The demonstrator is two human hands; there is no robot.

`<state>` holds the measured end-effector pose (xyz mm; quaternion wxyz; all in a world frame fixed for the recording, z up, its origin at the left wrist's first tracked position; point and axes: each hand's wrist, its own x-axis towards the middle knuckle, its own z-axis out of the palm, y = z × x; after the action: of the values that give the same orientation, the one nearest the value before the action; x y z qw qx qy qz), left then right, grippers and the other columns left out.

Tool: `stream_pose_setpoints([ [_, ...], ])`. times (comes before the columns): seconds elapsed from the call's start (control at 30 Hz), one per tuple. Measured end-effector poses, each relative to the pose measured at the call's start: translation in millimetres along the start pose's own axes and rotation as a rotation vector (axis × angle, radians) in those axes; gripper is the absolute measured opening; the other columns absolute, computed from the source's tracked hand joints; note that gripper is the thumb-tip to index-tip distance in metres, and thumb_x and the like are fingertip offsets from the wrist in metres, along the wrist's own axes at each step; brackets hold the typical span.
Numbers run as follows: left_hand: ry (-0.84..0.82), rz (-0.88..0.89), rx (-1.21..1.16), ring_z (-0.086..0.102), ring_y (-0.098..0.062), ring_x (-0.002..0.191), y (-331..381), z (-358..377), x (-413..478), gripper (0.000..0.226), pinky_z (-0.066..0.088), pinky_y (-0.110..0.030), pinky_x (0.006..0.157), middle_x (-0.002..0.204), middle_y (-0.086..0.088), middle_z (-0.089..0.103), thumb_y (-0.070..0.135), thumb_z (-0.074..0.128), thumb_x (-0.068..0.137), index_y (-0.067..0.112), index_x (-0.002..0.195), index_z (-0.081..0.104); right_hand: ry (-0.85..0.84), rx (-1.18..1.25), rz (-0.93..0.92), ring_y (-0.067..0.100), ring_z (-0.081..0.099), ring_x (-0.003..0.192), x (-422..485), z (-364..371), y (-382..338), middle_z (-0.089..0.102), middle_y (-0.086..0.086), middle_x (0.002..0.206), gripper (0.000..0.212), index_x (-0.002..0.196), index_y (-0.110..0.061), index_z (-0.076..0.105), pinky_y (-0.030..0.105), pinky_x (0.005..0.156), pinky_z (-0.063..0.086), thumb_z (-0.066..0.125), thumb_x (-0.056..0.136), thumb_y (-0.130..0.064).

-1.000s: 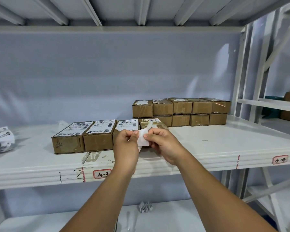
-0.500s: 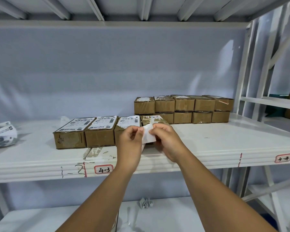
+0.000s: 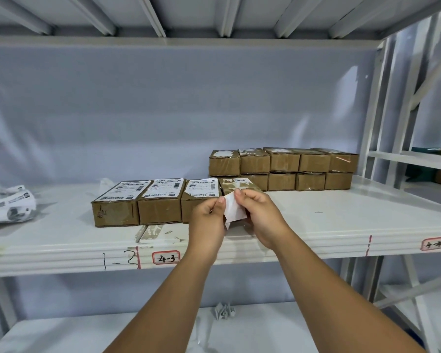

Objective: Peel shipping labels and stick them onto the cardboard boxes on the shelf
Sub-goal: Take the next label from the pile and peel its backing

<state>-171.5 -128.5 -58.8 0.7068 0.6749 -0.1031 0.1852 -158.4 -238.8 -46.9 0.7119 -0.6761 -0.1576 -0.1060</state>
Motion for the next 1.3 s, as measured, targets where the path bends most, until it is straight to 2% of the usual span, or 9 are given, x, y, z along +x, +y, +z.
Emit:
stream_pose_setpoints([
  [0.27, 0.084, -0.093, -0.062, 0.054, -0.023, 0.068, -5, 0, 8, 0.031, 0.042, -0.032, 0.059, 0.074, -0.016, 0.063, 0.021, 0.048, 0.098, 0.006, 0.078, 0.067, -0.008, 0.050, 0.031, 0.000, 0.037, 0.039, 0, 1, -3, 0.047, -0.012, 0.043, 0.030, 0.069, -0.006, 0.056, 0.011, 0.040, 0.030, 0.048, 0.097, -0.011],
  [0.53, 0.102, -0.130, -0.115, 0.044, -0.014, 0.052, 8, 3, 3, 0.032, 0.033, -0.022, 0.049, 0.051, 0.005, 0.052, 0.016, 0.050, 0.097, 0.017, 0.068, 0.063, 0.044, 0.098, 0.005, 0.000, 0.040, 0.040, 1, 0, 1, 0.048, -0.011, 0.044, 0.028, 0.071, -0.005, 0.059, 0.013, 0.042, 0.033, 0.049, 0.096, -0.009],
  [0.63, 0.022, -0.185, -0.197, 0.057, -0.020, 0.070, 17, 0, 3, 0.027, 0.043, -0.029, 0.066, 0.066, 0.001, 0.062, 0.015, 0.050, 0.094, 0.020, 0.072, 0.065, 0.049, 0.032, -0.009, 0.007, 0.053, 0.055, 1, 2, 2, 0.060, -0.008, 0.055, 0.030, 0.068, -0.011, 0.064, 0.018, 0.054, 0.041, 0.051, 0.095, -0.010],
  [0.83, -0.113, -0.255, -0.063, 0.055, -0.023, 0.061, 27, -4, 1, 0.046, 0.039, -0.026, 0.055, 0.069, -0.012, 0.062, 0.055, 0.051, 0.087, 0.016, 0.071, 0.068, 0.036, -0.080, 0.011, 0.020, 0.056, 0.072, 1, 4, 2, 0.063, 0.006, 0.073, 0.026, 0.071, -0.010, 0.065, 0.028, 0.067, 0.040, 0.053, 0.094, -0.013],
  [0.93, -0.037, -0.114, 0.055, 0.044, -0.016, 0.047, 27, -2, 2, 0.025, 0.030, -0.017, 0.042, 0.060, -0.003, 0.058, 0.030, 0.061, 0.089, 0.012, 0.072, 0.068, -0.017, -0.070, -0.004, 0.022, 0.055, 0.075, 0, 6, 1, 0.059, 0.013, 0.076, 0.019, 0.077, -0.002, 0.062, 0.030, 0.070, 0.038, 0.056, 0.086, -0.019],
  [1.0, -0.003, -0.023, 0.100, 0.055, -0.012, 0.057, 28, 0, 4, 0.020, 0.040, -0.022, 0.052, 0.064, 0.006, 0.064, 0.020, 0.063, 0.089, 0.018, 0.070, 0.070, -0.020, -0.019, 0.007, 0.016, 0.058, 0.067, 0, 4, 0, 0.062, 0.007, 0.069, 0.023, 0.070, -0.005, 0.062, 0.024, 0.063, 0.041, 0.054, 0.089, -0.014],
  [1.1, 0.010, 0.063, 0.224, 0.061, -0.011, 0.076, 32, 3, 5, 0.019, 0.045, -0.023, 0.069, 0.075, 0.008, 0.068, 0.018, 0.062, 0.089, 0.020, 0.073, 0.072, -0.018, 0.095, 0.045, 0.014, 0.060, 0.066, 0, 0, 1, 0.066, 0.002, 0.067, 0.030, 0.070, -0.010, 0.068, 0.022, 0.059, 0.043, 0.049, 0.093, -0.007],
  [1.23, 0.045, 0.115, 0.385, 0.057, -0.009, 0.078, 36, 6, 7, 0.017, 0.036, -0.005, 0.057, 0.081, 0.005, 0.064, 0.017, 0.058, 0.093, 0.012, 0.090, 0.073, -0.049, 0.144, 0.045, 0.020, 0.057, 0.074, 1, -2, 1, 0.060, 0.012, 0.079, 0.019, 0.082, -0.004, 0.066, 0.024, 0.060, 0.043, 0.050, 0.092, -0.008],
  [1.3, 0.039, 0.120, 0.420, 0.055, -0.010, 0.081, 37, 7, 7, 0.018, 0.035, -0.013, 0.055, 0.086, 0.003, 0.064, 0.013, 0.054, 0.094, 0.010, 0.092, 0.072, -0.069, 0.186, 0.056, 0.020, 0.056, 0.074, 2, -4, 1, 0.059, 0.013, 0.081, 0.014, 0.086, 0.000, 0.065, 0.025, 0.061, 0.042, 0.057, 0.086, -0.012],
])
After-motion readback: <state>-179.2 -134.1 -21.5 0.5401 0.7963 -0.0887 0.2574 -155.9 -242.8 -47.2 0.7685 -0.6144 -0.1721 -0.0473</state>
